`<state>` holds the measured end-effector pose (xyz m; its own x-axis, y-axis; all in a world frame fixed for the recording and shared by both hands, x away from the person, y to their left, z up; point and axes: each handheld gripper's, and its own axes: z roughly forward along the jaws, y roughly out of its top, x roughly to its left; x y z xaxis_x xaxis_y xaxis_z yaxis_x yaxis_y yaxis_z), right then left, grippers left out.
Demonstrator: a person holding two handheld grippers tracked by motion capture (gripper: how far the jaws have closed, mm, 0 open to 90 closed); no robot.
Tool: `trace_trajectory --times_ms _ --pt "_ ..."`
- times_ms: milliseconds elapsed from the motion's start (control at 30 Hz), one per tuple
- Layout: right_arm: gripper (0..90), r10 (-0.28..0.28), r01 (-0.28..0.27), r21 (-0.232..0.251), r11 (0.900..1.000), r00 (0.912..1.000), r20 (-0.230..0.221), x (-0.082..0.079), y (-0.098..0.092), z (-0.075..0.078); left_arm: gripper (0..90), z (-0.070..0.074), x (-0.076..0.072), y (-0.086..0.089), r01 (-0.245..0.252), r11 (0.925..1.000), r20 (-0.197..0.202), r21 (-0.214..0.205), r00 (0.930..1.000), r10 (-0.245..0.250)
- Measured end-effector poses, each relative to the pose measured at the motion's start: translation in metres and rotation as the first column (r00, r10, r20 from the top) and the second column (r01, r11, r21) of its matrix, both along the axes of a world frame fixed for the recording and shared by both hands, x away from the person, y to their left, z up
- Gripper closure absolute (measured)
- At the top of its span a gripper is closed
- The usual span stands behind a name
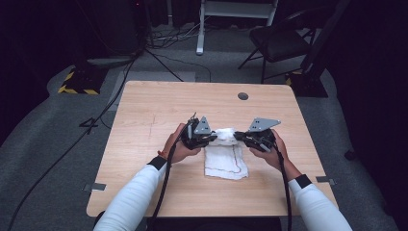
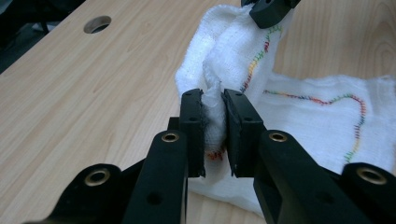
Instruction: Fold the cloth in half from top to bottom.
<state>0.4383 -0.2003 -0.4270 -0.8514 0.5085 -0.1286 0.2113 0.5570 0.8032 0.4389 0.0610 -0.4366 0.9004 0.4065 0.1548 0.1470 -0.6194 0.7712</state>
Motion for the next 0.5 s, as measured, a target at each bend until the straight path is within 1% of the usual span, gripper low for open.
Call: trace_trajectory --times_ms 100,167,367,500 --pt "85.8 0.016 -0.016 -0.001 0.9999 0.9999 -0.005 -0.005 -0.001 -0.002 78.2 -0.002 -0.007 0.0 0.025 0.9996 -0.002 0.011 0.9997 -0.025" --pt "85.8 0.024 -0.024 0.001 0.9997 0.9996 -0.011 -0.008 -0.001 -0.003 78.2 -0.003 -0.011 0.0 0.028 0.9994 -0.005 0.017 0.9996 -0.028" --pt "85.7 0.045 -0.045 -0.009 0.999 0.9985 -0.032 -0.017 -0.004 -0.01 77.9 -0.007 -0.022 -0.002 0.063 0.9971 -0.01 0.041 0.998 -0.063" --pt "85.7 0.059 -0.059 -0.007 0.9982 0.9973 -0.045 -0.023 -0.007 -0.013 77.6 -0.009 -0.027 -0.003 0.079 0.9958 -0.018 0.046 0.9968 -0.078"
